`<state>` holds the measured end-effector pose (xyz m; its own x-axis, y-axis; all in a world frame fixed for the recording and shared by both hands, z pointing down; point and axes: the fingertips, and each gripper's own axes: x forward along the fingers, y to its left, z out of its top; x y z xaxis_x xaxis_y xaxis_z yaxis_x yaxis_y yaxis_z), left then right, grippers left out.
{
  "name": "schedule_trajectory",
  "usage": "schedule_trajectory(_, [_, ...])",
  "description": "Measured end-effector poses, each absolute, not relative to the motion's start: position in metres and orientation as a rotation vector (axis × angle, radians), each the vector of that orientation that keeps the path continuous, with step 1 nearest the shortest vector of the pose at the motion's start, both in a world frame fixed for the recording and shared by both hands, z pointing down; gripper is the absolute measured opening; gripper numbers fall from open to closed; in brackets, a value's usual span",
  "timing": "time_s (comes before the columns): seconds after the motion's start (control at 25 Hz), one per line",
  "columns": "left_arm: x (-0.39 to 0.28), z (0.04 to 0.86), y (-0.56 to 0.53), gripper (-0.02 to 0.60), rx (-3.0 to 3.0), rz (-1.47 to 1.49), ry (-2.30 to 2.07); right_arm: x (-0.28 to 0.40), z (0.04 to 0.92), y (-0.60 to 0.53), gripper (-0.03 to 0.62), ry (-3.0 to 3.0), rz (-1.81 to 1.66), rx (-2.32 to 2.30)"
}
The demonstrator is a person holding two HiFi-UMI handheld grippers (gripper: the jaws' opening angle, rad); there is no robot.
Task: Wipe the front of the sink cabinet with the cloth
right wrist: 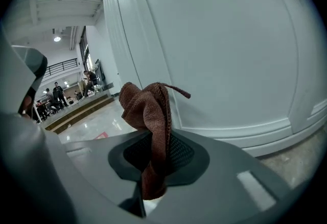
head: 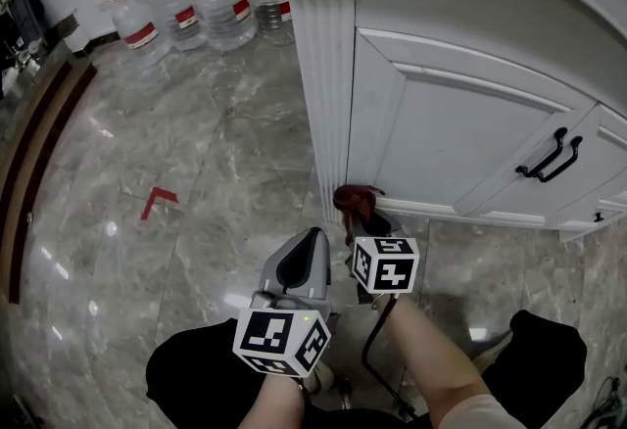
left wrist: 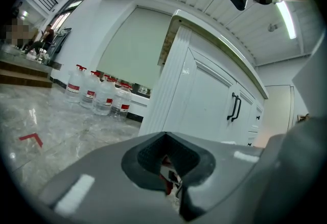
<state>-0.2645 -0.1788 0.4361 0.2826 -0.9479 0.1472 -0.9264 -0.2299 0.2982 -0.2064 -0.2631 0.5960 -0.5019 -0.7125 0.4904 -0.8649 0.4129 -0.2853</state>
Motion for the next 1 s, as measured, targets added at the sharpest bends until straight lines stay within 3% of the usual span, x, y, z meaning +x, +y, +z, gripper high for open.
schedule_trajectory(0.44, [-0.265, 0.444, -0.185, 0.000, 2.229, -0.074, -1.683, -0.198, 0.611, -0.276, 0.079, -2.358, 0.784, 1.381])
schedule_trajectory(1.0, [-0.208, 0.465, -0.202, 0.000, 2.287, 0.062, -1.614, -0.080, 0.611, -0.279, 0.080, -2.228, 0.749, 1.575])
